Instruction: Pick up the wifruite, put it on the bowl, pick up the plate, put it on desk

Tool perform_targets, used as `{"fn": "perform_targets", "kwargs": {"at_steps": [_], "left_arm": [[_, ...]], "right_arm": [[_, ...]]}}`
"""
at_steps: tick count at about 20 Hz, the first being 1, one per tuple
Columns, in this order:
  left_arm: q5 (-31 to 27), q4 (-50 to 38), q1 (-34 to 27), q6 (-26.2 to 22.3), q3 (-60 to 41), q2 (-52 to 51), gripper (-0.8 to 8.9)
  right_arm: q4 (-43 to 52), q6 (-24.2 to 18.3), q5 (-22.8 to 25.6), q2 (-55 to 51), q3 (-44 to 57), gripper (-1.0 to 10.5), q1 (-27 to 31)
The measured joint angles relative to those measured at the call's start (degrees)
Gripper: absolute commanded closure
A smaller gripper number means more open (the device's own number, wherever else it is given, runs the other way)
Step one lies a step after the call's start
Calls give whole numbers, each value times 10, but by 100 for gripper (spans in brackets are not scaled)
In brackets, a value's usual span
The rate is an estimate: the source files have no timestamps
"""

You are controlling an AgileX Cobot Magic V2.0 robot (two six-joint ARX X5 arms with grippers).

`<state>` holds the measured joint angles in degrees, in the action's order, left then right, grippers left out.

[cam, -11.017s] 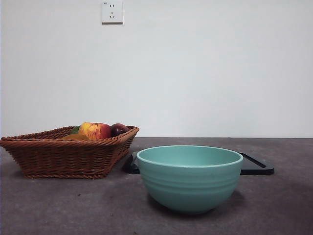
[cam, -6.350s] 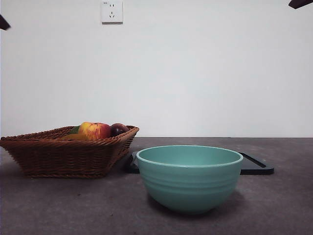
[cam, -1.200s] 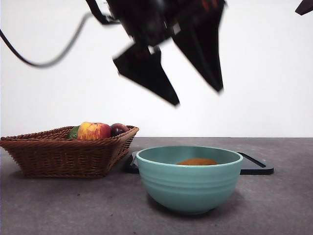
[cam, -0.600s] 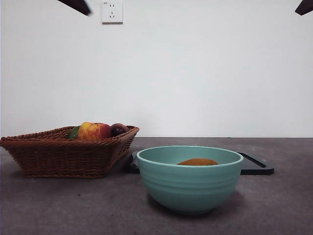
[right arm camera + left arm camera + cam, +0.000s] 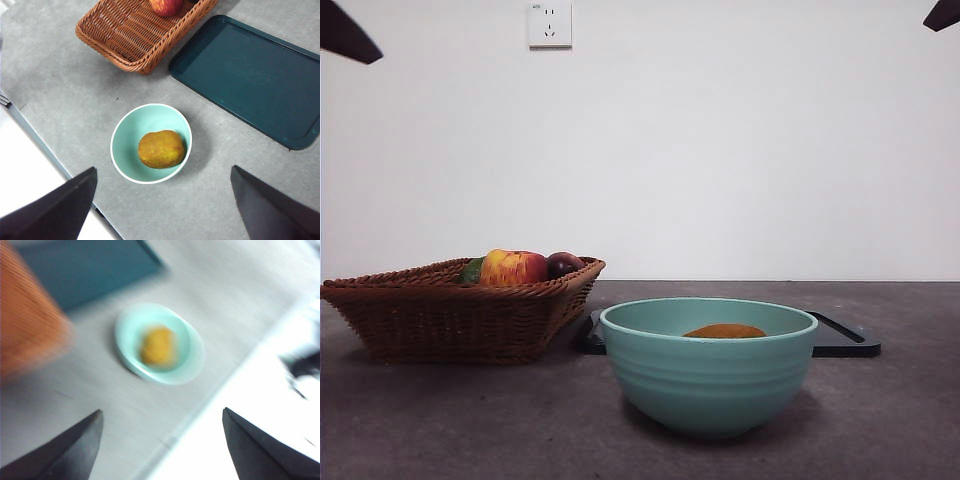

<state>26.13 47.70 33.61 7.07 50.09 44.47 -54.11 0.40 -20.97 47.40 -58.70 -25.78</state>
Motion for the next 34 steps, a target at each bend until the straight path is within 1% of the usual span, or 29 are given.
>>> {"fn": "perform_targets", "kwargs": {"at_steps": [1,3,12,15,18,21,23,25,28,30,32,34], "left_arm": [[11,14,0,0,-6,-6,439],[12,30,0,-1,-7,-10,439],[12,28,0,-1,-7,-11,439],[12,27,0,-1,-7,-11,439],[12,27,0,-1,-7,-11,439],[12,27,0,-1,-7,-11,439],[12,27,0,-1,-7,-11,439],[12,26,0,-1,-7,-11,439],[12,26,0,-1,-7,-11,439],[12,26,0,-1,-7,-11,439],[12,26,0,-1,-7,-11,439],[12,26,0,-1,-7,-11,439]], "right_arm": [[0,0,0,0,0,519,0],[0,0,0,0,0,519,0],[-7,0,0,0,0,520,0],[6,16,0,-1,21,520,0],[62,49,0,2,105,522,-1],[143,92,0,3,173,631,-13],[200,113,0,7,207,632,-21],[237,131,3,25,231,632,-29],[274,145,31,69,243,632,-40],[315,148,33,102,243,640,-46],[349,149,42,136,243,702,-50],[370,149,57,170,243,707,-54]]}}
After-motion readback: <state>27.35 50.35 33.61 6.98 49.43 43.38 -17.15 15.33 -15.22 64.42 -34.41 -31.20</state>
